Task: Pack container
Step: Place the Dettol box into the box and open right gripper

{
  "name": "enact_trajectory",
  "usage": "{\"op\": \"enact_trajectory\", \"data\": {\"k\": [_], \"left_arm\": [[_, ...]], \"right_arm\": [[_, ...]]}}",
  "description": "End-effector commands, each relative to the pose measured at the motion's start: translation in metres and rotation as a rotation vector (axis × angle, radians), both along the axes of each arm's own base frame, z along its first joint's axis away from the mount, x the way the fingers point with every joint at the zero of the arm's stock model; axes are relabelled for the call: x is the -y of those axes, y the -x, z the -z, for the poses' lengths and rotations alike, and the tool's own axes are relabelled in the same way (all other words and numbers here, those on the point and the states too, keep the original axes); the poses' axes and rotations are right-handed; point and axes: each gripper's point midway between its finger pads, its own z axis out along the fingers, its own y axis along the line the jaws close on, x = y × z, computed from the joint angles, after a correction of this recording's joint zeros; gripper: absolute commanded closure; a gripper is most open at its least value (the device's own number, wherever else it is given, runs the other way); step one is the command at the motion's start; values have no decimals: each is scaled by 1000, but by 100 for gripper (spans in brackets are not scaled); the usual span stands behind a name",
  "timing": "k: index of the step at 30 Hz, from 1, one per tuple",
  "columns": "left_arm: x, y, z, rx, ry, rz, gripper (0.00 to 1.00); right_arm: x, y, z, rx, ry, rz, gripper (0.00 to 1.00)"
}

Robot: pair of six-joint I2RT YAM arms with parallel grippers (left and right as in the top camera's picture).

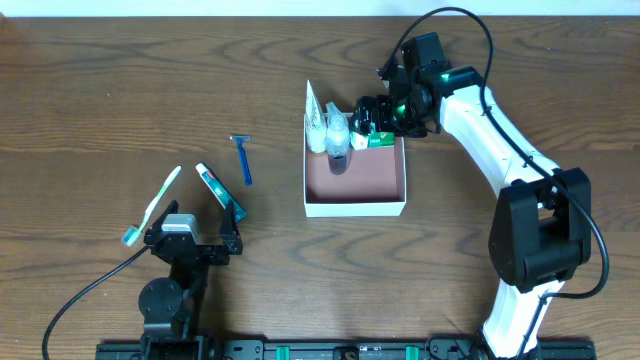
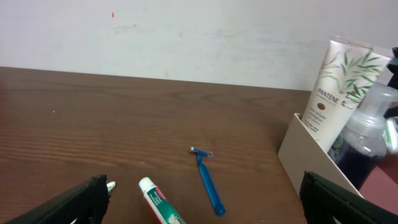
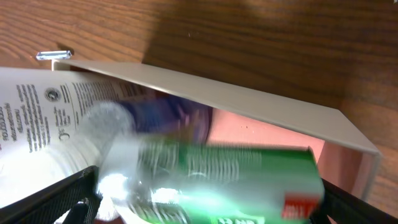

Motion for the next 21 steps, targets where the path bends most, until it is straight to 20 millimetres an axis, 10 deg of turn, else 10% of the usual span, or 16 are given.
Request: {"op": "enact_trajectory", "data": {"k": [1, 21], "left_arm": [[2, 1, 15, -47, 4, 12, 2], [2, 1, 15, -47, 4, 12, 2]], "right_arm": [[4, -8, 6, 30, 36, -11, 1], [-16, -9, -20, 49, -75, -78, 1]]}}
